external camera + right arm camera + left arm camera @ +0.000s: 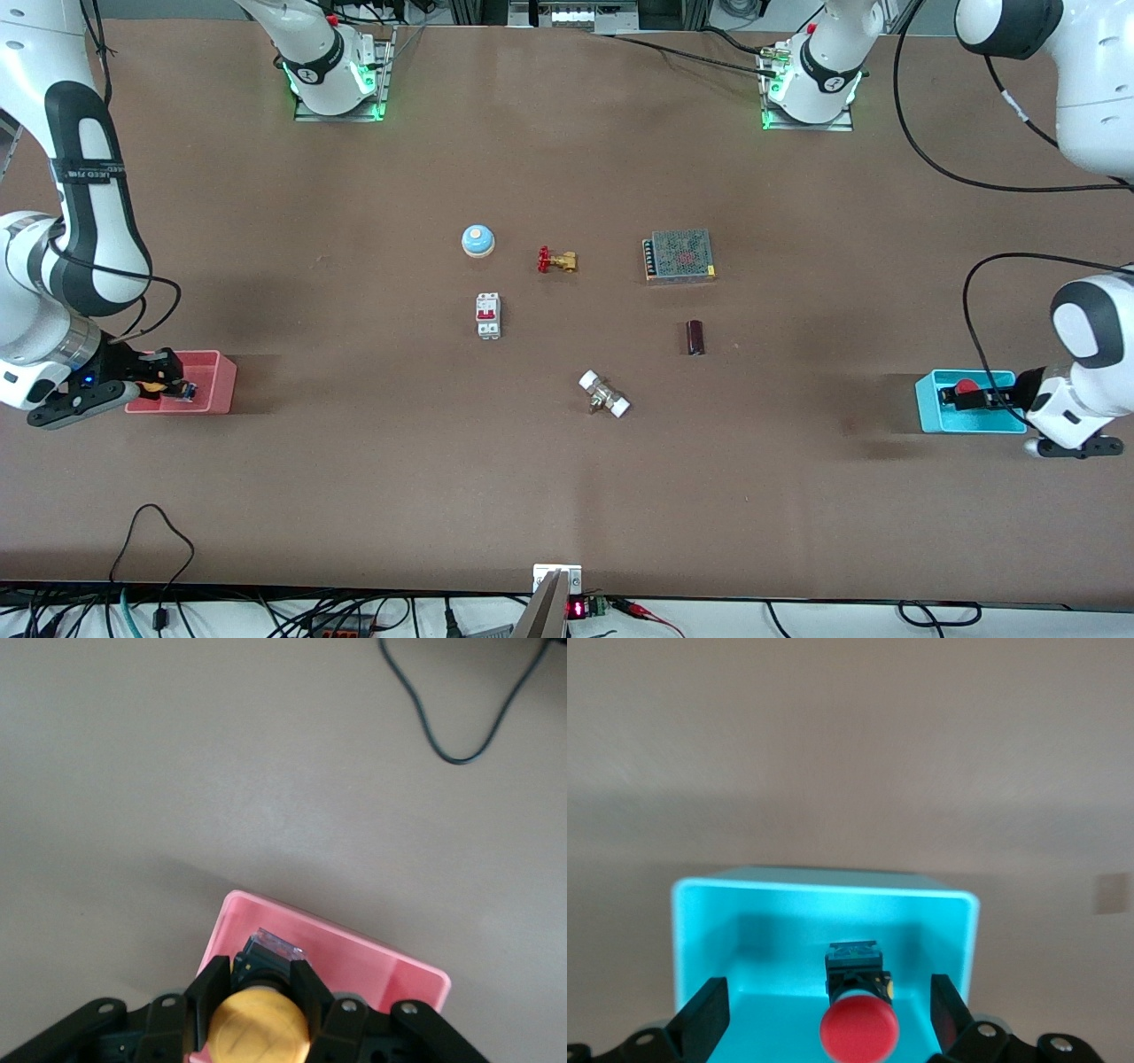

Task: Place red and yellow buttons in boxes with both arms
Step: 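Lower the red button into the cyan box and open the left gripper, then lower the yellow button into the pink box and open the right gripper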

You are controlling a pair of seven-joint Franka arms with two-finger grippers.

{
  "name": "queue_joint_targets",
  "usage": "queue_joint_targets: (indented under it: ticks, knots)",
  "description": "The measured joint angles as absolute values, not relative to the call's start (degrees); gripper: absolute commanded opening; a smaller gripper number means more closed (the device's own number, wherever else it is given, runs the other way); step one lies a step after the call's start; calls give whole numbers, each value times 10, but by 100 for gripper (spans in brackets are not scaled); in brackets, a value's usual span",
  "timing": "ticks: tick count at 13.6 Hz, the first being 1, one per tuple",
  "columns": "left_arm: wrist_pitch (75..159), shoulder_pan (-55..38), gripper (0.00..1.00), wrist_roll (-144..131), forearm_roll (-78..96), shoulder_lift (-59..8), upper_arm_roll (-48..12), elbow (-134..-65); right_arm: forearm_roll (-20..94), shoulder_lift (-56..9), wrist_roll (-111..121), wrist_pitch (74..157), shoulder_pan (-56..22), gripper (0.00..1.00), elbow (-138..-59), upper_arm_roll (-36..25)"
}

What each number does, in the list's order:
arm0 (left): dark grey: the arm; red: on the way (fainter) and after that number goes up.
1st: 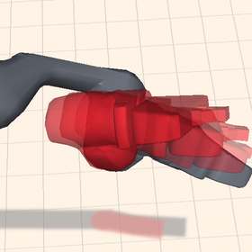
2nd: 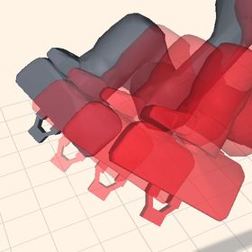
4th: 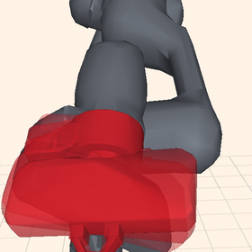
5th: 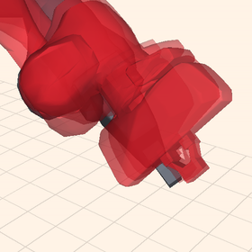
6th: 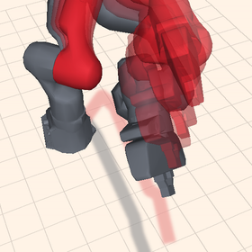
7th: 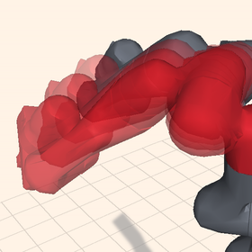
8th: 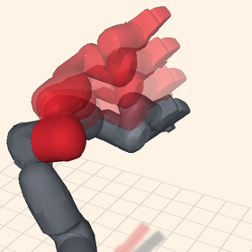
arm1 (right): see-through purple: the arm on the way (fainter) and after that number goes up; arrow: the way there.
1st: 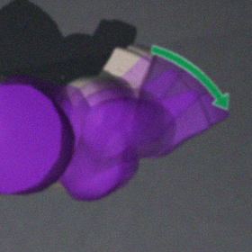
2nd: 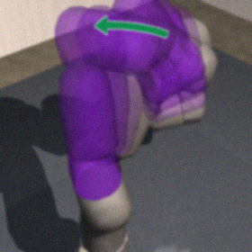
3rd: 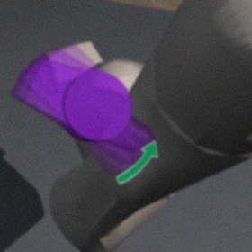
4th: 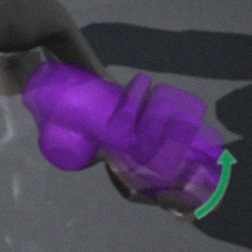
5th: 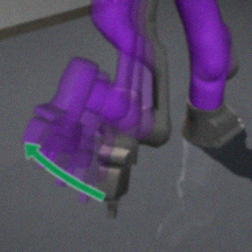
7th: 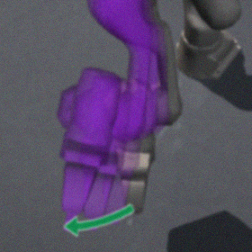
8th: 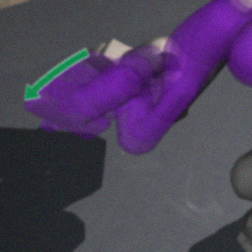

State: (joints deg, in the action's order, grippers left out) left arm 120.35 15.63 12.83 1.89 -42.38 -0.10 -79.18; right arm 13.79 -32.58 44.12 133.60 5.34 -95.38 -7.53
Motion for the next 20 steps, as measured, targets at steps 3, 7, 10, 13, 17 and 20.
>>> queue_joint_targets:
  ticks: [3, 7, 10, 13, 17, 20]
  knots:
    - [1178, 152, 100, 128, 19, -358, -20, -797, 145, -345, 467, 1346, 64, 27, -954, -75]
    - [1126, 98, 100, 125, 19, -274, -28, -801, 145, -353, 472, 1350, 65, 27, -953, -75]
    - [1079, 63, 100, 74, 19, -215, -28, -807, 145, -362, 473, 1358, 65, 29, -953, -75]
    - [1026, 50, 100, 14, 19, -159, -25, -819, 145, -370, 473, 1366, 65, 39, -953, -75]
    - [988, 7, 100, -17, 20, -101, 12, -843, 145, -371, 473, 1367, 66, 43, -953, -75]
    - [986, 4, 100, -20, 20, -72, 16, -862, 145, -372, 473, 1367, 66, 49, -953, -75]
